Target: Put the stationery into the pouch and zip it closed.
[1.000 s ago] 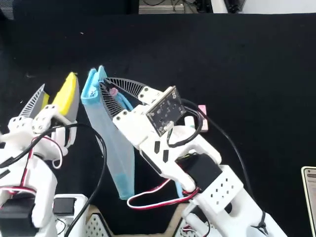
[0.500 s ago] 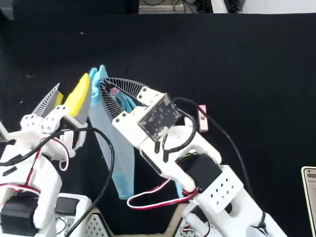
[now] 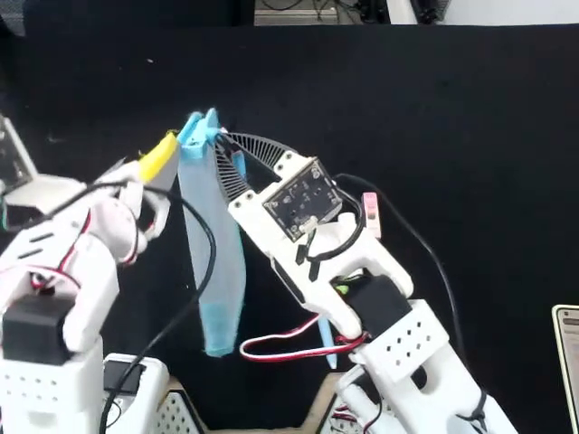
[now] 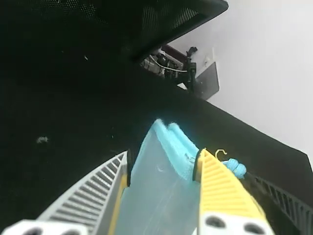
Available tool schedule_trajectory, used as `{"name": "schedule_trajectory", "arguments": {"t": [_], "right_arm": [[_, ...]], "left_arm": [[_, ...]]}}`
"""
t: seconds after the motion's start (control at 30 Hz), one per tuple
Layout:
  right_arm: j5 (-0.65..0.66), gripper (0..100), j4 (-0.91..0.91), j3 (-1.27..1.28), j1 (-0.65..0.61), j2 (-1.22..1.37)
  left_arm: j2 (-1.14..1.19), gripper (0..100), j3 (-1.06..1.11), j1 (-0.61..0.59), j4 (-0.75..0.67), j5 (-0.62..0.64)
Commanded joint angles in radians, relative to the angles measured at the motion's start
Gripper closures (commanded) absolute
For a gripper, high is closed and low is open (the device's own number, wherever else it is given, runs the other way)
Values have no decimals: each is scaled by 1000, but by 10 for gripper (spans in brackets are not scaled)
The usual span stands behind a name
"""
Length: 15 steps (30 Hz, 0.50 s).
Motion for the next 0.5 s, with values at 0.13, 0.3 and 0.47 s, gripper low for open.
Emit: {"name": "schedule_trajectory", "arguments": {"t": [0.13, 0.3, 0.47], "right_arm": [[9, 988, -23, 2, 11, -107], [78, 988, -25, 82, 11, -188], [117, 988, -25, 131, 11, -228]], "left_arm": [[210, 771, -216, 10, 14, 8], [252, 771, -306, 18, 58, 8], [253, 771, -351, 19, 140, 8]]}}
